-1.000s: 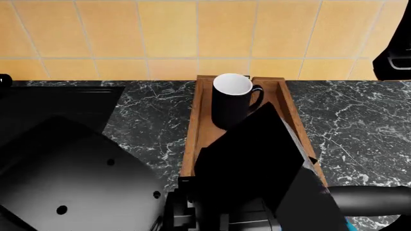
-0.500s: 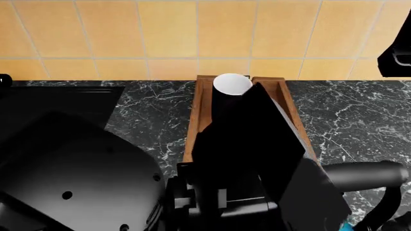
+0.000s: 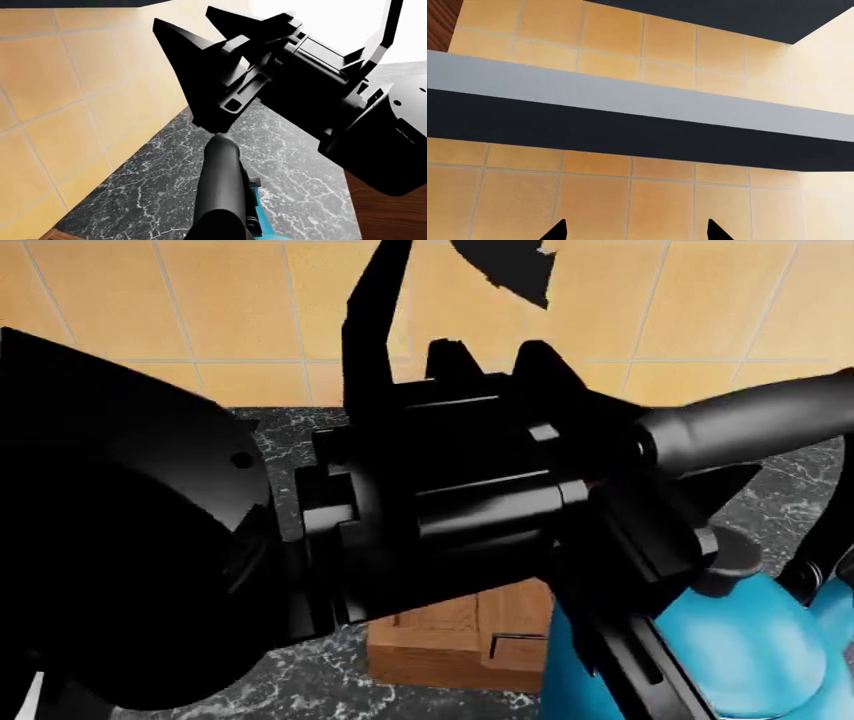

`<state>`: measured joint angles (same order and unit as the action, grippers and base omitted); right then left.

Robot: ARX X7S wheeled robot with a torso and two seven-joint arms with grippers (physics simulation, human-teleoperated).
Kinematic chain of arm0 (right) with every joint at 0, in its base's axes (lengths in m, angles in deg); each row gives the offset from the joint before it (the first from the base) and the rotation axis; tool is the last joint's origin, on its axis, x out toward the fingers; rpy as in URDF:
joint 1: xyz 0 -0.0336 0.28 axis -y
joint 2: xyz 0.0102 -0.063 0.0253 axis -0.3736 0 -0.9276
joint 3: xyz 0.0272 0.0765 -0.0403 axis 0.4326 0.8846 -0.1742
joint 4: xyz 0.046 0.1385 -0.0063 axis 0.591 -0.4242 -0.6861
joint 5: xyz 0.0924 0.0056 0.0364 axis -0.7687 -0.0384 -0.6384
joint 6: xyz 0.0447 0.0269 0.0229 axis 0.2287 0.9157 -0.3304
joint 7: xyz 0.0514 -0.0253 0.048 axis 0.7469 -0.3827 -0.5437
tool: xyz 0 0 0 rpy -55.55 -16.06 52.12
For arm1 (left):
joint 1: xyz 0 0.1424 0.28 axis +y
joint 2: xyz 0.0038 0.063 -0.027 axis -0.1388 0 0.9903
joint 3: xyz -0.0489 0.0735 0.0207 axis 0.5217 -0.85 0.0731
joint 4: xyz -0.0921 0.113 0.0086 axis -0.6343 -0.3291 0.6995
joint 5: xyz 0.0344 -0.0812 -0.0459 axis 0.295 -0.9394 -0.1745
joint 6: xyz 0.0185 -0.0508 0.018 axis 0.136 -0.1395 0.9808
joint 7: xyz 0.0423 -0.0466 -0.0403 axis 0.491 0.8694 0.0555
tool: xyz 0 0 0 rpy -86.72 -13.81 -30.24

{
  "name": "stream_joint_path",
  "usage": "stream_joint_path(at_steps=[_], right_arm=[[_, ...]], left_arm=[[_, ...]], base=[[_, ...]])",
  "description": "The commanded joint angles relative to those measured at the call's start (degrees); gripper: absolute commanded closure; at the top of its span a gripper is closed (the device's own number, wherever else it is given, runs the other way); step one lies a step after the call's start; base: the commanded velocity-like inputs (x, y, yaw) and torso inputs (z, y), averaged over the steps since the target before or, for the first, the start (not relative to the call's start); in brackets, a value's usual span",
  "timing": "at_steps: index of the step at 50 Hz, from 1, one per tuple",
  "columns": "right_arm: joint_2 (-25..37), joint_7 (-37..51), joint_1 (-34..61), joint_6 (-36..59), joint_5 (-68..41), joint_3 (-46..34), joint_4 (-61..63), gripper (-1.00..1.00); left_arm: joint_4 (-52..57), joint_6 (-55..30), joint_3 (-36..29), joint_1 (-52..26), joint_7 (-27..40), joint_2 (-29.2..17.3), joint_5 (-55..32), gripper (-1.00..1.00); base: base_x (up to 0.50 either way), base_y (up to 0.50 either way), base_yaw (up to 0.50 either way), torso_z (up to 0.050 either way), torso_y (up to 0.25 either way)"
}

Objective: Pick the kettle from the counter and place it on the tray. Then pick the mug from the cabinet and place it on the tray. Then close the cabinet doors.

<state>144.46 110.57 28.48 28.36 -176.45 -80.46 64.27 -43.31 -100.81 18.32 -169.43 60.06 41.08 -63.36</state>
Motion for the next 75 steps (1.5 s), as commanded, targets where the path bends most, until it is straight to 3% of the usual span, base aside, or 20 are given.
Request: stream_joint_path(at_steps=[1, 29, 50, 75], right_arm=[[1.12, 0.25, 2.9, 3.25, -2.56, 2.34, -1.09, -1.0], [4.27, -0.07, 3.74, 3.66, -4.11, 4.55, -1.13, -1.0], [5.58, -0.73, 0.11, -0.19, -1.41, 2.7, -0.82, -1.0], [5.08, -0.44, -2.16, -1.51, 0.01, 1.95, -0.73, -1.0]], left_arm=[[-4.46, 0.75, 2.35, -6.58, 2.18, -1.25, 0.86, 1.0], [-14.97, -1.82, 1.38, -17.22, 2.61, -5.37, 9.06, 1.0], [-15.99, 1.67, -3.45, -7.52, -3.23, -4.37, 22.53, 1.0], [-15.28, 3.04, -6.38, -0.57, -6.03, -6.51, 26.48, 1.0]], base=[[0.0, 0.0, 0.0, 0.0, 0.0], [0.0, 0.0, 0.0, 0.0, 0.001], [0.0, 0.0, 0.0, 0.0, 0.0], [0.0, 0.0, 0.0, 0.0, 0.001]])
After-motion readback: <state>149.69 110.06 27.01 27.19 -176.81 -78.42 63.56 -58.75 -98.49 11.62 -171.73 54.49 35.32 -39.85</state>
